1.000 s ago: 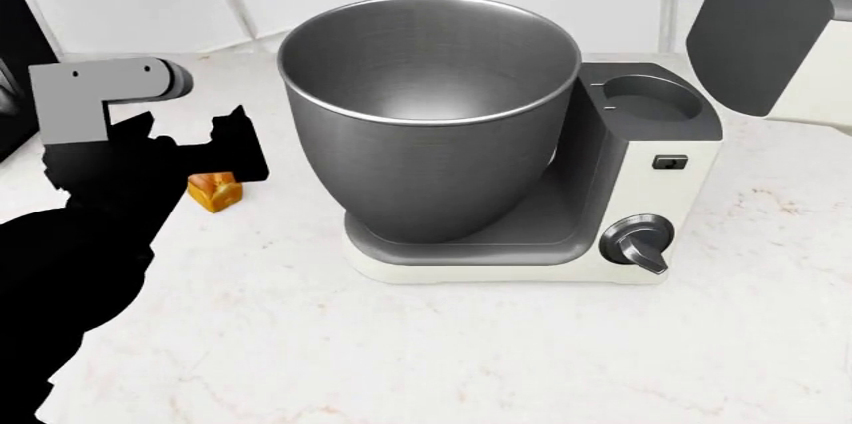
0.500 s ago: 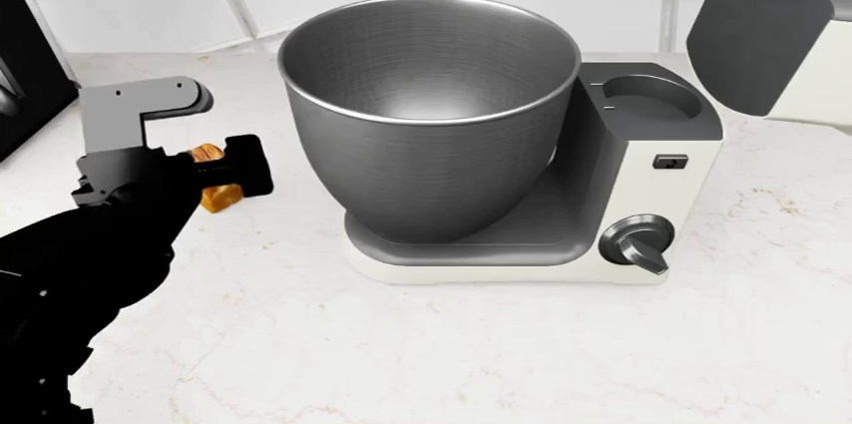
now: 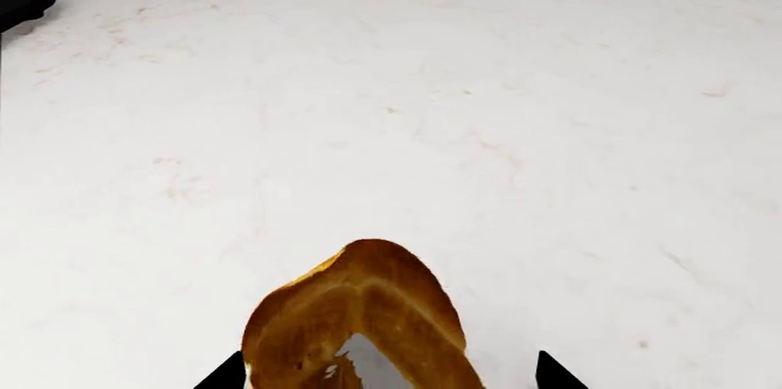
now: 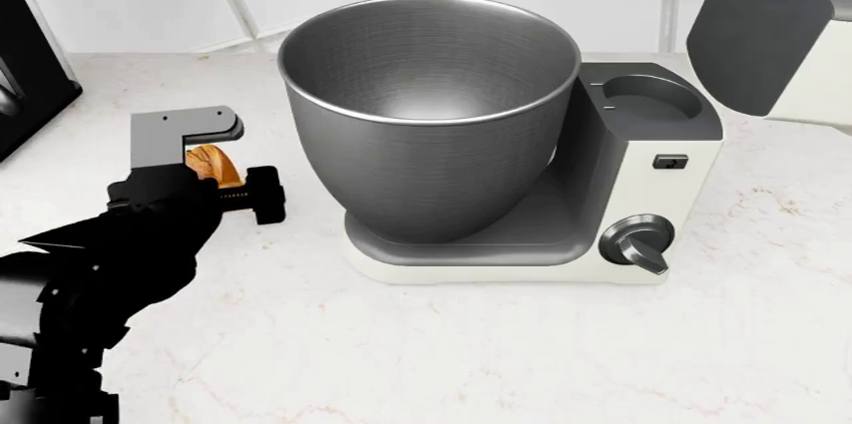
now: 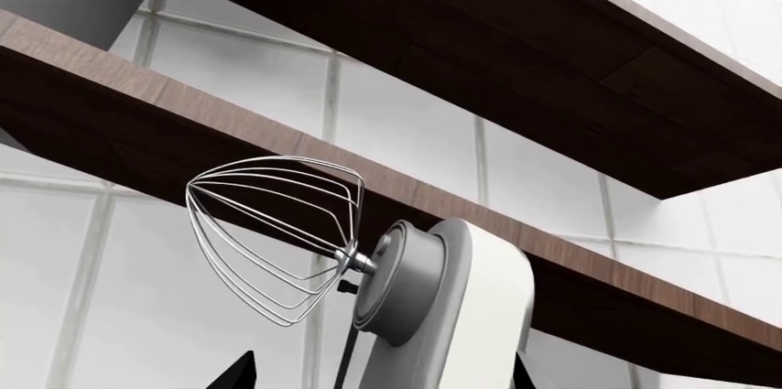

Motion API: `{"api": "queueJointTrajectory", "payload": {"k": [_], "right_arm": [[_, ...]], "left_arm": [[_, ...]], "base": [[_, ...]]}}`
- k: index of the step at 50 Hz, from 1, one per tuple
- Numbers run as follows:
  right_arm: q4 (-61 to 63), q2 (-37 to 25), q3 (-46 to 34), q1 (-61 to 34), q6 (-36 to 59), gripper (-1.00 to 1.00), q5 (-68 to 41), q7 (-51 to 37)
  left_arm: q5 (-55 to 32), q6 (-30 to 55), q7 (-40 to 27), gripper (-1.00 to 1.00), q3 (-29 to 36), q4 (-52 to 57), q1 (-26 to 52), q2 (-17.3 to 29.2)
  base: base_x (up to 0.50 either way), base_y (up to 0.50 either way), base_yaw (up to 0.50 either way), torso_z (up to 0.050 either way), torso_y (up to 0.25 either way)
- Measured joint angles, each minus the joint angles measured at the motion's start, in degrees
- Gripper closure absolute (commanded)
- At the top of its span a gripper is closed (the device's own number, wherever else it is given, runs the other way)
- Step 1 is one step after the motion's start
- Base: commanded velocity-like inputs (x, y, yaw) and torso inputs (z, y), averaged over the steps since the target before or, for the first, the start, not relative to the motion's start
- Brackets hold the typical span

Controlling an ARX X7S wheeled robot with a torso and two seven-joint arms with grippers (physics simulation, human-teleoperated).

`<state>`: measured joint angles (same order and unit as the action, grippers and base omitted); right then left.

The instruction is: Place the bread in the stand mixer bowl.

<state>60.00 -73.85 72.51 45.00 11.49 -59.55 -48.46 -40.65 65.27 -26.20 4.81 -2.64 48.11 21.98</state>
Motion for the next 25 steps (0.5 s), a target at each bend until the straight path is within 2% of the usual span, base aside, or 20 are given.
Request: {"api": "queueJointTrajectory", "payload": {"k": [6,7,17,25], "right_arm": [[0.0,0.2,-0.23,-0.01,-0.01,-1.0,0.16,0.13],[0.0,0.22,-0.27,-0.01,0.0,-1.0,0.18,0.13],[0.0,0.37,-0.7,-0.01,-0.01,-1.0,0.47,0.1],[0.0,0.78,-0.75,0.0,-0.06,-1.0,0.7,0.16]], "left_arm": [[1.69,-0.87,0.27,-1.0,1.03,-2.25,1.1,-0.35],[1.85,-1.08,0.37,1.0,1.15,-2.63,1.26,-0.4],[3.17,-2.7,1.1,1.0,1.66,-5.11,2.18,-0.52],[1.47,-0.78,-0.36,1.0,0.58,-2.06,1.2,-0.08]], "base": [[0.0,0.0,0.0,0.0,0.0],[0.0,0.0,0.0,0.0,0.0],[0.0,0.0,0.0,0.0,0.0],[0.0,0.0,0.0,0.0,0.0]]}}
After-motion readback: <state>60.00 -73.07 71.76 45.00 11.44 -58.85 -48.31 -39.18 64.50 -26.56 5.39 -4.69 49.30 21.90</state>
